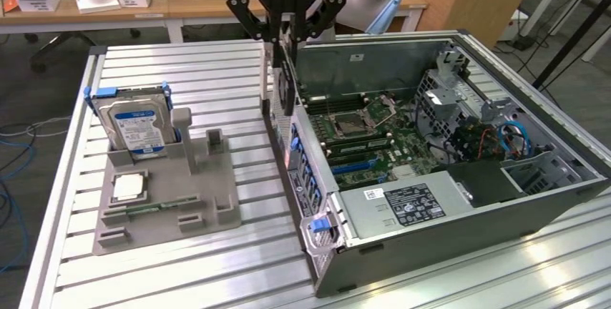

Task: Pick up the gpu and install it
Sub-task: 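Pick up the gpu and move the gpu toward the slot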

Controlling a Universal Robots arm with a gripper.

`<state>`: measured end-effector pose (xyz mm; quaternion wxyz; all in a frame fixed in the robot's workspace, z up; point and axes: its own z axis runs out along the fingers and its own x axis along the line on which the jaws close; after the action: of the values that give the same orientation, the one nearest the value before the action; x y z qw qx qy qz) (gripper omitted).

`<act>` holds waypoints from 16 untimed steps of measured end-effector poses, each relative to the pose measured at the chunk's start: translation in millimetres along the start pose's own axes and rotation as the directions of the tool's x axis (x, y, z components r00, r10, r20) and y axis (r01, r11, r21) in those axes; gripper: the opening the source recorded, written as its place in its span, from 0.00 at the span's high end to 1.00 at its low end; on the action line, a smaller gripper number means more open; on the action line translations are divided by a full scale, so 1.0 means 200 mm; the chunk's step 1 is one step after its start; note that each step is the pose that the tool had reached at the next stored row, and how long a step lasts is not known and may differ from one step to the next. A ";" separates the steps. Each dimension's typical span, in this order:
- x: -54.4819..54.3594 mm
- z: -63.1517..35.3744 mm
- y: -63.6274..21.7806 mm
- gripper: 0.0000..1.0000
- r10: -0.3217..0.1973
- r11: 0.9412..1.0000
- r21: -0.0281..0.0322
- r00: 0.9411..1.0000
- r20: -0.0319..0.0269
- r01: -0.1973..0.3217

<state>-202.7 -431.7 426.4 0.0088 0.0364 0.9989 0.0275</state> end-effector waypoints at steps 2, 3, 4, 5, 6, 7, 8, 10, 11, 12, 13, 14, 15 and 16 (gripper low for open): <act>-0.01 0.000 0.000 0.74 0.000 1.000 0.000 1.000 0.000 0.000; -0.01 0.000 0.001 0.74 0.000 1.000 0.000 1.000 0.000 0.000; -0.01 0.000 0.001 0.74 0.000 1.000 0.000 1.000 0.000 0.000; -0.02 0.000 0.001 0.74 0.000 1.000 0.000 1.000 0.000 0.000; -0.02 0.000 0.001 0.74 0.000 1.000 0.000 1.000 0.000 0.000; -0.02 0.000 0.002 0.74 0.000 1.000 0.000 1.000 0.000 0.000; -0.03 0.000 0.002 0.74 0.000 1.000 0.000 1.000 0.000 0.000; -0.03 0.001 0.002 0.74 0.000 1.000 0.000 1.000 0.000 0.000; -0.04 0.001 0.002 0.74 0.000 1.000 0.000 1.000 0.000 0.000; -0.04 0.001 0.003 0.74 0.000 1.000 0.000 1.000 0.000 0.000; -0.04 0.001 0.003 0.74 0.000 1.000 0.000 1.000 0.000 0.000; -0.04 0.001 0.003 0.74 0.000 1.000 0.000 1.000 0.000 0.000; -0.05 0.001 0.003 0.74 0.000 1.000 0.000 1.000 0.000 0.000; -0.05 0.001 0.004 0.74 0.000 1.000 0.000 1.000 0.000 0.000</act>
<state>-192.4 -431.7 426.4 0.0088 0.0364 0.9989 0.0275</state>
